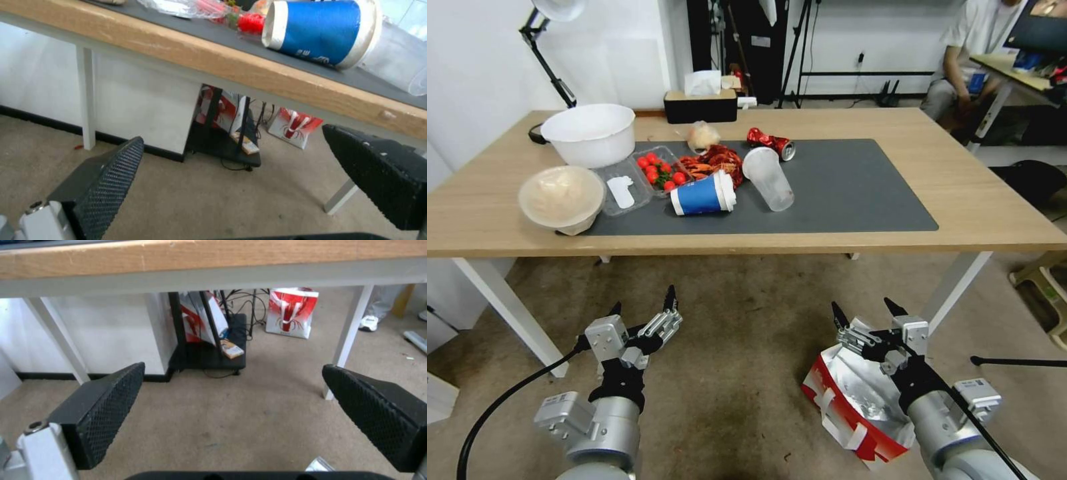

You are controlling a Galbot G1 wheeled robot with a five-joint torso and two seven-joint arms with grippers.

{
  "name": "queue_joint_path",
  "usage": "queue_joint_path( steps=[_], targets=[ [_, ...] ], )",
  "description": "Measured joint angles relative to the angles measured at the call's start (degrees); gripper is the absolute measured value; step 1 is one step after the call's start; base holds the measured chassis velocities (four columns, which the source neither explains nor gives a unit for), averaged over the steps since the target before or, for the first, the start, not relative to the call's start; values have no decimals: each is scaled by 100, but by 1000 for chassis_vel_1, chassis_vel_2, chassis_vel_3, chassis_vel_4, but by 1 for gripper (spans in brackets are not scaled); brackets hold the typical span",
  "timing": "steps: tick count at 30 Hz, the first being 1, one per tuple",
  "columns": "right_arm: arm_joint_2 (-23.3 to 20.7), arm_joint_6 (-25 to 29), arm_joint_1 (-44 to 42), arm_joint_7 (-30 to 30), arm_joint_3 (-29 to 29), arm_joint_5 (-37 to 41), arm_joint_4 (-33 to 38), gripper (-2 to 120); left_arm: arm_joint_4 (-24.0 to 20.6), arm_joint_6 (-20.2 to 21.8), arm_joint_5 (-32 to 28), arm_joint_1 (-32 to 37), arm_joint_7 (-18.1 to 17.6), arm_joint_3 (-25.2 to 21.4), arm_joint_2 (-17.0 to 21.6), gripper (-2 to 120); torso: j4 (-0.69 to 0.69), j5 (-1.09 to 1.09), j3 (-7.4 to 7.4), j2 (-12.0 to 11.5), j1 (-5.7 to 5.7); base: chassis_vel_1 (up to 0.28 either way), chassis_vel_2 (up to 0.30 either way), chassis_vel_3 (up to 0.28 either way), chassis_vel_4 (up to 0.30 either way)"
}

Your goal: Pick up the food delivery bag from the floor and place it on the table.

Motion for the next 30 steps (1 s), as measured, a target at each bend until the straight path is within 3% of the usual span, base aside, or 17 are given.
queue_joint_path(
  steps=[6,30],
  targets=[
    [1,4,7,0,1,-3,-12,100,0,0,0,-13,-2,1,-18,100,0,0,-145,-239,-93,0,0,0,0],
    [-22,18,7,15,17,-36,-59,100,69,-5,-36,-72,-23,-8,34,100,0,0,-476,-777,-300,0,0,0,0]
  ],
)
